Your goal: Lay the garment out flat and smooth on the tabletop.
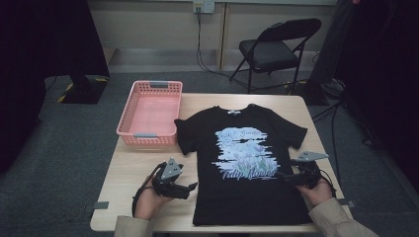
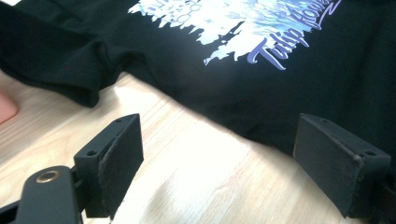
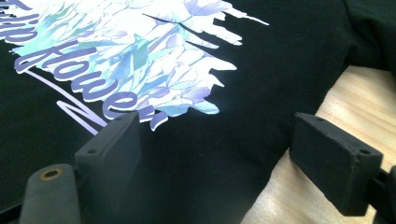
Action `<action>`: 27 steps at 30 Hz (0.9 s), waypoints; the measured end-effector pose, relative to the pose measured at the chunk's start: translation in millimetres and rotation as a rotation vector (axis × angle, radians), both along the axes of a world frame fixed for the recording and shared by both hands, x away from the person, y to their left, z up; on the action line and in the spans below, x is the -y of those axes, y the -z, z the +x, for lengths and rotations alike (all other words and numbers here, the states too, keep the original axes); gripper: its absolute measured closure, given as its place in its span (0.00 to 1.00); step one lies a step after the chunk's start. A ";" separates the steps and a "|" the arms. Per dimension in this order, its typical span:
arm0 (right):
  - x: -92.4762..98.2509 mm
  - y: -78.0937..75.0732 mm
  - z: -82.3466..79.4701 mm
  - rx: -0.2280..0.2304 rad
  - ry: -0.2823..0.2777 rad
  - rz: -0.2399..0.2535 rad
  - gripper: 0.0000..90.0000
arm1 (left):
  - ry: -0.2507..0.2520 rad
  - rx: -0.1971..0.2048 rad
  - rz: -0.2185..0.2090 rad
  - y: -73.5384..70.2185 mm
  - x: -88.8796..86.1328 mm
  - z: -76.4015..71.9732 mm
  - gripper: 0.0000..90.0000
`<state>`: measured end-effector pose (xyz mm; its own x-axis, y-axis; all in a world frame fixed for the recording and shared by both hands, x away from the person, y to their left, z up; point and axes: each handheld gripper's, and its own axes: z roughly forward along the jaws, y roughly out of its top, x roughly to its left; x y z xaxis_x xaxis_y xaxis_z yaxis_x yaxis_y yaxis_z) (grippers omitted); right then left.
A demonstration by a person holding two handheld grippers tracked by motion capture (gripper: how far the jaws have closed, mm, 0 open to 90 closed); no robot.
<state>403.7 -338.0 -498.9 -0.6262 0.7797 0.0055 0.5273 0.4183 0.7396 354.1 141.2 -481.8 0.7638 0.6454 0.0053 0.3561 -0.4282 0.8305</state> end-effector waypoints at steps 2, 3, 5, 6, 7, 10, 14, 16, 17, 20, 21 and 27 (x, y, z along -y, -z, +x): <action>0.0 0.0 -0.4 0.000 0.000 0.000 0.18 | 0.001 -0.005 0.004 0.4 -2.4 -0.1 0.17; 0.1 0.0 -0.5 0.001 -0.001 0.000 0.18 | 0.004 -0.007 0.005 0.8 -3.2 -0.2 0.17; 0.1 0.0 -0.6 0.000 -0.001 0.001 0.18 | 0.005 -0.007 0.004 1.6 -5.0 0.0 0.17; 0.1 0.0 -0.6 0.000 -0.002 0.001 0.18 | 0.010 -0.010 0.009 1.5 -6.4 0.2 0.17; 0.2 0.0 -0.5 0.000 -0.002 0.001 0.18 | 0.007 -0.007 0.006 1.7 -7.5 0.0 0.17; 0.3 0.0 -0.6 0.000 -0.003 0.001 0.18 | 0.001 -0.010 -0.004 1.7 -12.6 -0.9 0.17; 0.3 0.0 -0.8 0.000 -0.003 0.001 0.18 | -0.011 -0.011 -0.012 2.0 -20.1 -2.2 0.17; 0.3 0.0 -0.9 0.000 -0.003 0.001 0.18 | -0.016 -0.012 -0.012 2.2 -24.0 -2.1 0.17; 0.3 0.0 -1.0 0.000 -0.003 0.001 0.18 | -0.020 -0.010 -0.017 2.6 -25.8 -1.9 0.17; 0.4 0.0 -1.0 -0.001 -0.003 0.001 0.18 | -0.034 -0.013 -0.009 3.5 -31.0 -1.7 0.17; 0.4 0.0 -1.0 0.000 -0.003 0.001 0.18 | -0.039 -0.016 -0.003 4.1 -32.7 -1.5 0.17; 0.4 0.0 -1.1 -0.001 -0.003 0.001 0.18 | -0.061 -0.030 -0.001 8.1 -41.2 -1.1 0.17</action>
<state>402.5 -338.4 -498.9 -0.6283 0.7779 0.0067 0.5268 0.4191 0.7395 353.0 182.5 -489.9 0.7227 0.6909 -0.0181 0.4068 -0.4040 0.8194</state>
